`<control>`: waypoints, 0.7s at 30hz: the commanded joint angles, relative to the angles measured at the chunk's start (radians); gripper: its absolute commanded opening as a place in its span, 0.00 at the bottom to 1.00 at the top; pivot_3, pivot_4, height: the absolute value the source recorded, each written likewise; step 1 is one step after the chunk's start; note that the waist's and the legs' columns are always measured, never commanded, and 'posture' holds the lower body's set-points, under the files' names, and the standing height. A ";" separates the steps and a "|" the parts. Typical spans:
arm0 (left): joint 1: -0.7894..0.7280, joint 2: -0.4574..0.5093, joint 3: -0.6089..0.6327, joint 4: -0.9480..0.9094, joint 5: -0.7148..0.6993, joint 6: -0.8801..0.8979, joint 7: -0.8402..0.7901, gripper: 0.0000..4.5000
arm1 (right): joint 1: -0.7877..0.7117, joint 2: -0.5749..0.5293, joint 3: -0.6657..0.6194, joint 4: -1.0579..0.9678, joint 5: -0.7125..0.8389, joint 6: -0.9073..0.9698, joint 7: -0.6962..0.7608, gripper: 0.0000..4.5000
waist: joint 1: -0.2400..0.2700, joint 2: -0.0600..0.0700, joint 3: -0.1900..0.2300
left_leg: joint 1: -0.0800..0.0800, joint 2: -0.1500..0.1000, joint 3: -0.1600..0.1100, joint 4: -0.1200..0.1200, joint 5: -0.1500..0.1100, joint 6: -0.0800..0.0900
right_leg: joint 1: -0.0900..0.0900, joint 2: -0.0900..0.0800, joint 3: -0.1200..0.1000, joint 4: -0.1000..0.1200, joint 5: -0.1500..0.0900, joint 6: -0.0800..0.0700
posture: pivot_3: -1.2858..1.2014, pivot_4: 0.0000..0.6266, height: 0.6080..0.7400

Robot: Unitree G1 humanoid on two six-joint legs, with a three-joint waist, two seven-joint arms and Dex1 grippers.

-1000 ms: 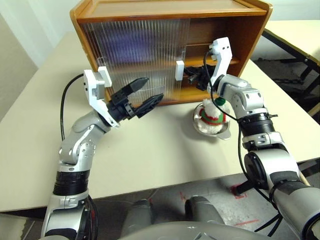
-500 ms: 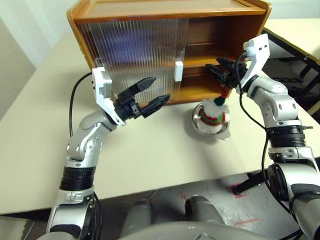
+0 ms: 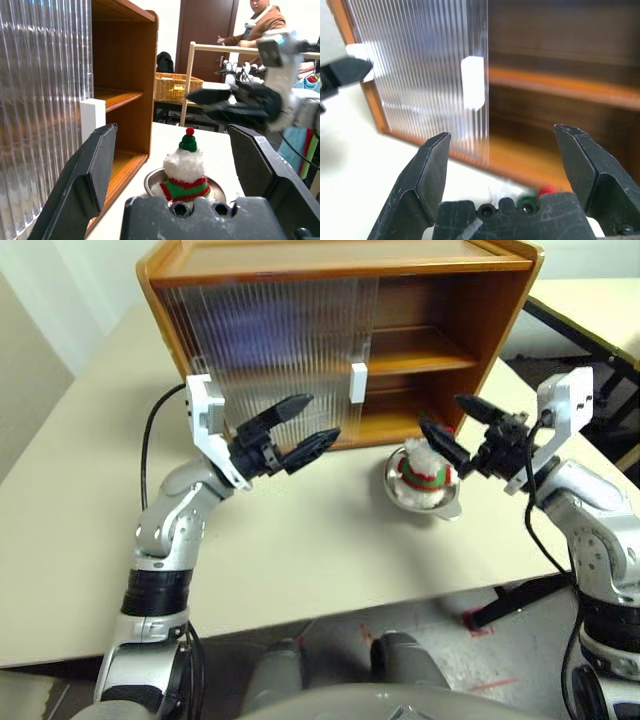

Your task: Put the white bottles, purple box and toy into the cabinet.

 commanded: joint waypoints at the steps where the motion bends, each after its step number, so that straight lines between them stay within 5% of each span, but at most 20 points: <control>1: -0.010 0.006 -0.001 0.015 0.008 -0.002 -0.010 1.00 | 0.076 0.003 -0.004 -0.044 0.018 0.009 -0.016 0.99 | 0.000 0.000 0.000 | 0.000 0.000 0.000 0.000 0.000 0.000 | 0.000 0.000 0.000 0.000 0.000 0.000 | 0.50 0.00 1.00; 21: -0.001 0.016 0.012 -0.004 0.005 0.001 0.003 1.00 | 0.229 0.023 0.039 -0.003 -0.004 -0.065 -0.024 0.99 | 0.005 -0.001 0.000 | 0.000 0.000 0.000 0.000 0.000 0.000 | 0.001 0.000 0.000 -0.002 -0.001 -0.003 | 0.51 0.00 1.00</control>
